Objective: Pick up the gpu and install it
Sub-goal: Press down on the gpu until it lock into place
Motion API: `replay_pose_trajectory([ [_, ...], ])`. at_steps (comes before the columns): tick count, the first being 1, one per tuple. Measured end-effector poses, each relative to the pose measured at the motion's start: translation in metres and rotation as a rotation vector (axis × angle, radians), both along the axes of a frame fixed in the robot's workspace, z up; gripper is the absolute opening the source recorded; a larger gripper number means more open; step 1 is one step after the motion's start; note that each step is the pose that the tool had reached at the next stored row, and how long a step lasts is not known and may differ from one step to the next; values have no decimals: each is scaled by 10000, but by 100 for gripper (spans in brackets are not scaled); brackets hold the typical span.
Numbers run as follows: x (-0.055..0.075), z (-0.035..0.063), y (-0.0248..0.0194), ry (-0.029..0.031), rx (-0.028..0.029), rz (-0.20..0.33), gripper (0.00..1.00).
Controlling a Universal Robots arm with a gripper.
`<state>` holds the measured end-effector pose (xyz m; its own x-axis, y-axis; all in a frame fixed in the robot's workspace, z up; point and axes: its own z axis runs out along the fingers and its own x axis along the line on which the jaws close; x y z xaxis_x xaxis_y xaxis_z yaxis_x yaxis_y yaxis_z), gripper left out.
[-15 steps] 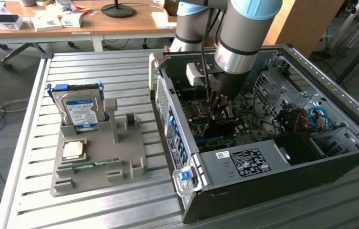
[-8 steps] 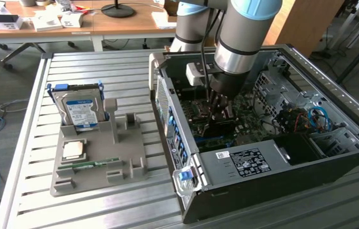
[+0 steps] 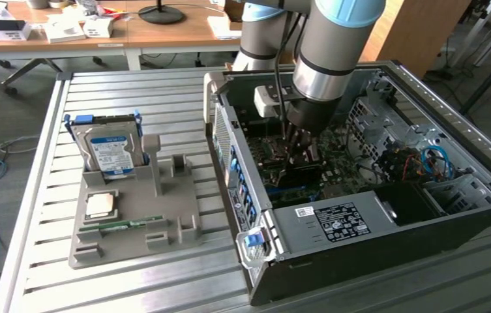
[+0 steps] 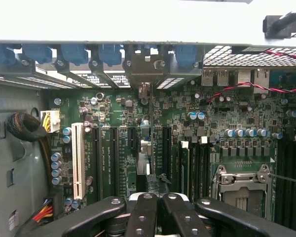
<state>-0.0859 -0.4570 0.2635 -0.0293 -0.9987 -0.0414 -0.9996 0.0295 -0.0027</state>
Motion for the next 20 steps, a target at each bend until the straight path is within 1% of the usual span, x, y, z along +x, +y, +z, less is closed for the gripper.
replay_pose_trajectory([
  [20, -13, 1, 0, -20, 0, 1, 11],
])
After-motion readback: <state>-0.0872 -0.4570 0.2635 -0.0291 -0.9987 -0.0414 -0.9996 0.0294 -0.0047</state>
